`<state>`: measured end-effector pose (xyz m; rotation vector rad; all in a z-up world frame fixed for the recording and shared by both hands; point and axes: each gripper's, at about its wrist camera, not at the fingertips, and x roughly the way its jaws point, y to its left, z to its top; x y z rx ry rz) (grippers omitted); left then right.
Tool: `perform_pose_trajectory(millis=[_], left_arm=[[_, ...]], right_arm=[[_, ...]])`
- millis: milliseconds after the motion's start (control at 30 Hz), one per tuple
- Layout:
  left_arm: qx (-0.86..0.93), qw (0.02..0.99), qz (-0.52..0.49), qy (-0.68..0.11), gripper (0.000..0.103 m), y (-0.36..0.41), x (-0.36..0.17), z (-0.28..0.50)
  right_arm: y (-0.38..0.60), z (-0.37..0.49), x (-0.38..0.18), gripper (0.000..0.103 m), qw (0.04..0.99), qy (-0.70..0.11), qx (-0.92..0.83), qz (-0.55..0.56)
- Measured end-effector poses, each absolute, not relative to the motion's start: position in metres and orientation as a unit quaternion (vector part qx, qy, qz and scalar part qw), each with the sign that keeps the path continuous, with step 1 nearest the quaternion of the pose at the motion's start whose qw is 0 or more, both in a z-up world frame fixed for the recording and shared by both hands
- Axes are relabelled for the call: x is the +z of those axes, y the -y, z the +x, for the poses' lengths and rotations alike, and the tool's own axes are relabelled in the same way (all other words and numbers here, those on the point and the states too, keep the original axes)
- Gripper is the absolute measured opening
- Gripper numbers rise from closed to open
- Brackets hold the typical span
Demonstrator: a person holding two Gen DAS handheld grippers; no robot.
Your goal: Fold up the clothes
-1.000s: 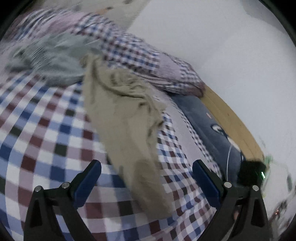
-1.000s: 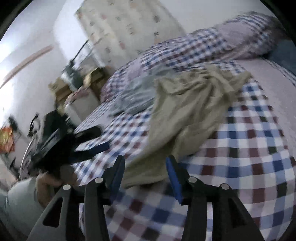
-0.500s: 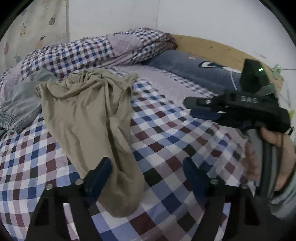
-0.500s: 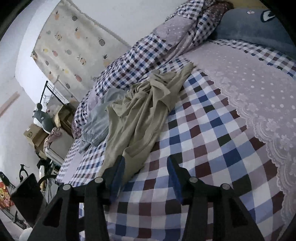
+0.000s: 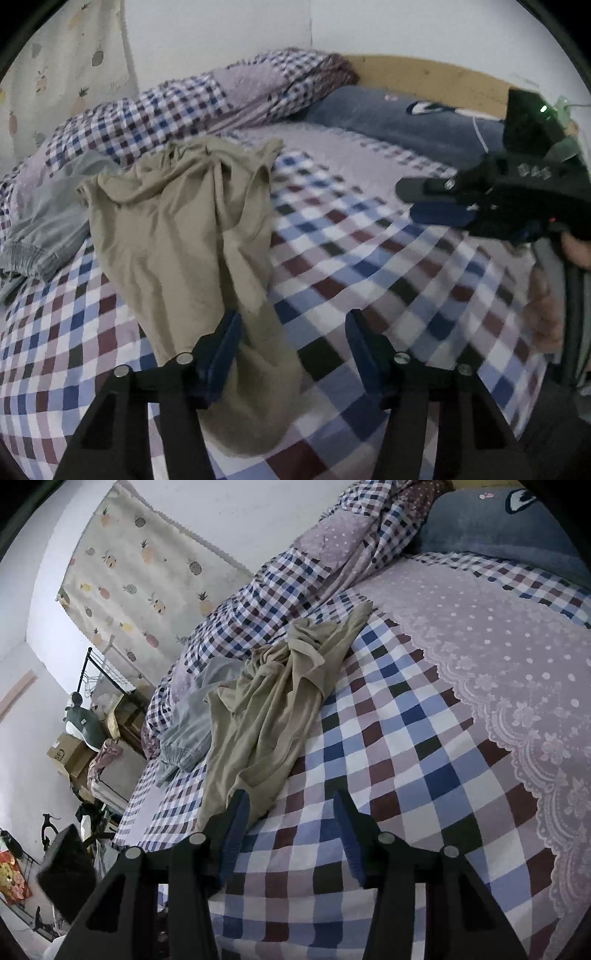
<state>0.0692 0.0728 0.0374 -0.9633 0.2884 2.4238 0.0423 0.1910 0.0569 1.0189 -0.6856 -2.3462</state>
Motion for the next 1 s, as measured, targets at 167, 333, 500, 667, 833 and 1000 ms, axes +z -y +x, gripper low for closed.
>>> perform_pose_trajectory(millis=[167,333,500,667,833,1000], left_arm=[[0.888,0.239,-0.362,-0.151,0.047,-0.081,0.027,0.068],[0.894,0.219,-0.375,-0.114,0.014,-0.064,0.027,0.057],[0.912,0.206,-0.351,-0.057,0.006,-0.040,0.044,0.053],[0.933,0.175,-0.313,0.012,0.003,-0.002,0.069,0.048],[0.937,0.154,-0.307,0.069,0.002,0.033,0.076,0.041],[0.934,0.145,-0.294,0.144,0.002,0.067,0.081,0.039]], right_arm=[[-0.187,0.041,0.055,0.052,0.246,0.247,-0.858,0.378],[-0.186,0.041,0.053,0.052,0.243,0.244,-0.858,0.381],[-0.189,0.041,0.052,0.052,0.238,0.243,-0.859,0.382],[-0.189,0.039,0.052,0.052,0.236,0.239,-0.860,0.384],[-0.186,0.038,0.050,0.052,0.236,0.232,-0.860,0.388],[-0.182,0.037,0.048,0.052,0.237,0.227,-0.860,0.391]])
